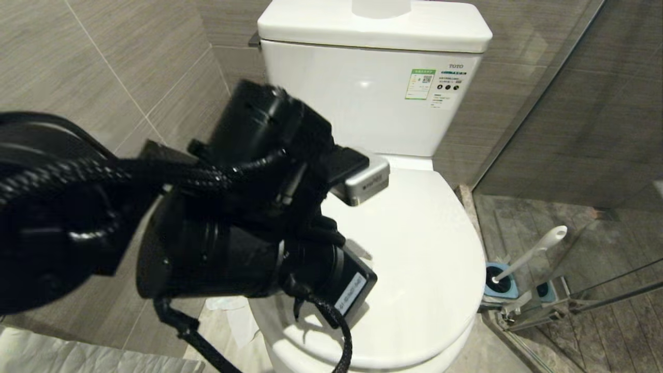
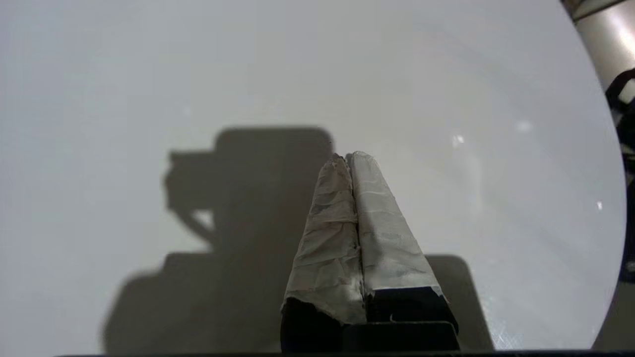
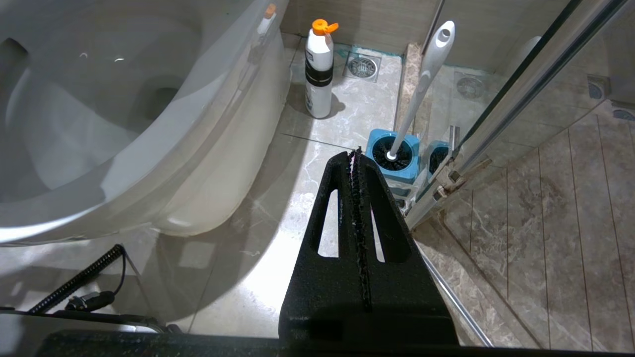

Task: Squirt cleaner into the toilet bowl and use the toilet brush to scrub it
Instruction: Close the toilet lid

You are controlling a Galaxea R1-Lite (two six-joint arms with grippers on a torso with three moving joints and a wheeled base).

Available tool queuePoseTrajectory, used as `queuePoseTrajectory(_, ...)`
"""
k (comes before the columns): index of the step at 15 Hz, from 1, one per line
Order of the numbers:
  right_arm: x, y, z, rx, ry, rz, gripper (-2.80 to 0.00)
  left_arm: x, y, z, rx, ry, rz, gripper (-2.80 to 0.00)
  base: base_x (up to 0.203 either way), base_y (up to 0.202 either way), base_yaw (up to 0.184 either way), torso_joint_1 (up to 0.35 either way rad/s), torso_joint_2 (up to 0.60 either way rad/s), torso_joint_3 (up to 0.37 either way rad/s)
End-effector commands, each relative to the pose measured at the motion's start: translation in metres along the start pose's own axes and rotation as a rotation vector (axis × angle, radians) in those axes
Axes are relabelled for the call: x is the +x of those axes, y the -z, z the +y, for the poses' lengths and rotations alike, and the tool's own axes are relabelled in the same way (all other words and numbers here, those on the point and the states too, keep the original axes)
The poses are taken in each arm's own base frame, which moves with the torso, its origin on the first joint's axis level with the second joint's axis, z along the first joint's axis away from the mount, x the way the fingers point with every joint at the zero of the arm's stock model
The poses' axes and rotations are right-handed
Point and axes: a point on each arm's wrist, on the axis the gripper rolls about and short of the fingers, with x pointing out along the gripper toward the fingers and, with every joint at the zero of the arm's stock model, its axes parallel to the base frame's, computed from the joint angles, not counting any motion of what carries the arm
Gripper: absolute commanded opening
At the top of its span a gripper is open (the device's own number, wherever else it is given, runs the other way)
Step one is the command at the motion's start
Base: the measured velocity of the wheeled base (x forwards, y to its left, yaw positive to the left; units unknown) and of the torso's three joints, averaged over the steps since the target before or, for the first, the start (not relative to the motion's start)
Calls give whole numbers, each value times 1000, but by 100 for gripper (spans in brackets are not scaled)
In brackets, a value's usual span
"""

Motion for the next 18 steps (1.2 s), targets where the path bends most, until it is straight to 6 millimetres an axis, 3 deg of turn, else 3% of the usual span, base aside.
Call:
queuePoseTrajectory(1,0,0,0,0,0,0,-280,34,26,-2,7,-3,89,-280,0,0,0,0,0,0)
queuePoseTrajectory(6,0,0,0,0,0,0,-280,65,57,-20,44,26,153,-280,0,0,0,0,0,0)
queuePoseTrajectory(10,0,0,0,0,0,0,-280,89,63,-36,68,23,143,-280,0,0,0,0,0,0)
queuePoseTrajectory(18,0,0,0,0,0,0,-280,134,76,-41,78,-18,186,-280,0,0,0,0,0,0)
